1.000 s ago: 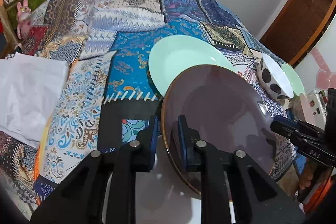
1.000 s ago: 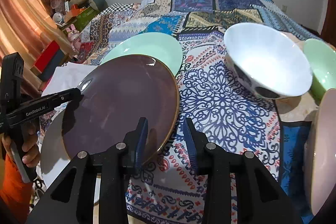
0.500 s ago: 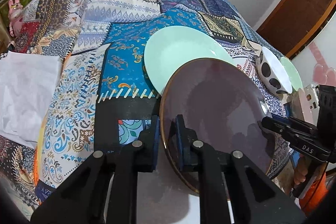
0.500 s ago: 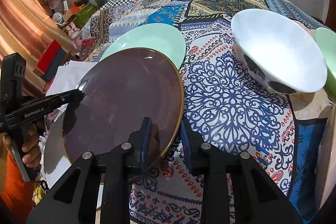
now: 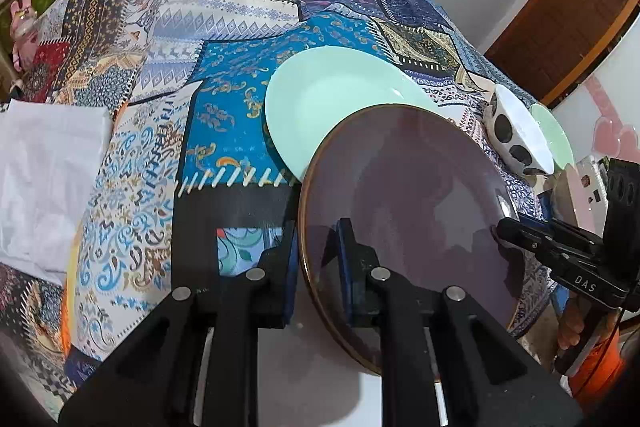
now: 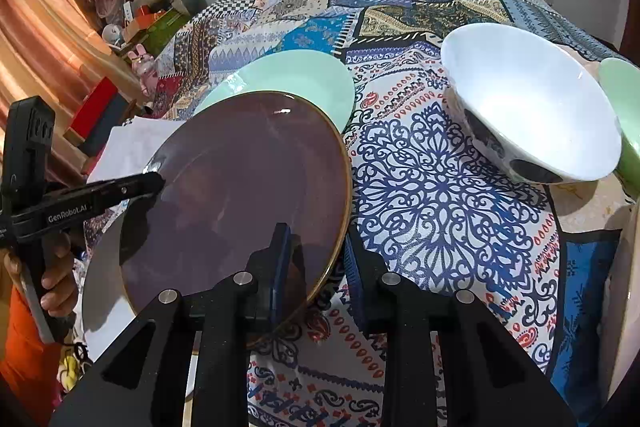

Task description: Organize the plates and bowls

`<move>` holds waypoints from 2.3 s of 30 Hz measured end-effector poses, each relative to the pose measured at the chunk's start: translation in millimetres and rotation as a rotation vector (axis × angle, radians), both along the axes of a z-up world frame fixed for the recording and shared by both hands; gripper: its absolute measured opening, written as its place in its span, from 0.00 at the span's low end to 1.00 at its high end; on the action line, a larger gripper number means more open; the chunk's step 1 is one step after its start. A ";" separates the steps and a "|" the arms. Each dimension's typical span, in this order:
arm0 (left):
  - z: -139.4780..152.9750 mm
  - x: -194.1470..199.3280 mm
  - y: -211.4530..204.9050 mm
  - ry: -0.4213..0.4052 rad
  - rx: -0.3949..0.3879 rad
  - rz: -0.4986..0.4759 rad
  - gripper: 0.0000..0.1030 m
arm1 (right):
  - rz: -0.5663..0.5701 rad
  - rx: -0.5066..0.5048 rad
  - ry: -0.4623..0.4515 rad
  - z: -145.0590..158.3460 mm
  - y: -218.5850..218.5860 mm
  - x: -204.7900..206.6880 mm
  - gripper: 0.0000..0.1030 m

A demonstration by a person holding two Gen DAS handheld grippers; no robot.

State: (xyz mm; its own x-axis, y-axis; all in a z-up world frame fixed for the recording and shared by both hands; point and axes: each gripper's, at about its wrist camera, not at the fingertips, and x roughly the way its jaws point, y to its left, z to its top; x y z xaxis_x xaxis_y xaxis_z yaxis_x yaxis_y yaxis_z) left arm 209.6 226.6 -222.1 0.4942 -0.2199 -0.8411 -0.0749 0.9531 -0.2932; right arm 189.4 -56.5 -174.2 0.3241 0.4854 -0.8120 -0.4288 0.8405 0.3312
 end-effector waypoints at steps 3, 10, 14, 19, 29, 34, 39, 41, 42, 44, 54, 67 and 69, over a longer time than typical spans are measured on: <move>1.9 -6.2 -3.4 -0.002 0.014 -0.004 0.17 | -0.001 0.005 -0.014 2.7 -2.3 -1.7 0.23; 8.8 -21.3 -10.0 -0.012 0.007 0.007 0.17 | -0.009 0.021 -0.017 7.0 -10.2 -4.9 0.23; 13.0 -28.5 -15.1 -0.006 -0.009 0.023 0.17 | -0.019 0.042 -0.014 12.3 -15.9 -8.2 0.23; 19.2 -38.8 -25.7 -0.005 -0.015 0.026 0.17 | -0.027 0.044 -0.028 19.1 -24.3 -15.6 0.23; 35.9 -58.6 -51.1 -0.022 -0.022 0.014 0.17 | -0.045 0.062 -0.046 31.9 -46.2 -31.6 0.23; 41.3 -67.2 -67.6 -0.023 -0.015 0.003 0.17 | -0.055 0.070 -0.058 38.8 -59.5 -40.3 0.23; 47.0 -75.7 -86.0 -0.026 -0.011 -0.011 0.17 | -0.071 0.077 -0.061 40.4 -75.1 -49.2 0.23; 47.8 -77.9 -92.5 -0.023 -0.007 -0.017 0.17 | -0.076 0.080 -0.061 40.9 -80.3 -53.1 0.23; 47.7 -79.0 -95.6 -0.020 -0.005 -0.020 0.17 | -0.079 0.082 -0.062 41.1 -84.0 -55.0 0.23; 47.4 -81.8 -102.4 -0.015 -0.003 -0.026 0.17 | -0.084 0.084 -0.063 41.2 -89.4 -58.5 0.23; 44.8 -90.5 -131.8 0.008 -0.006 -0.064 0.17 | -0.111 0.081 -0.056 39.8 -113.8 -69.5 0.23; 24.9 -87.1 -162.6 0.063 -0.002 -0.115 0.17 | -0.150 0.063 -0.005 17.6 -139.2 -68.6 0.23; 22.3 -84.7 -164.9 0.073 -0.004 -0.117 0.17 | -0.156 0.066 0.006 13.5 -143.0 -67.4 0.23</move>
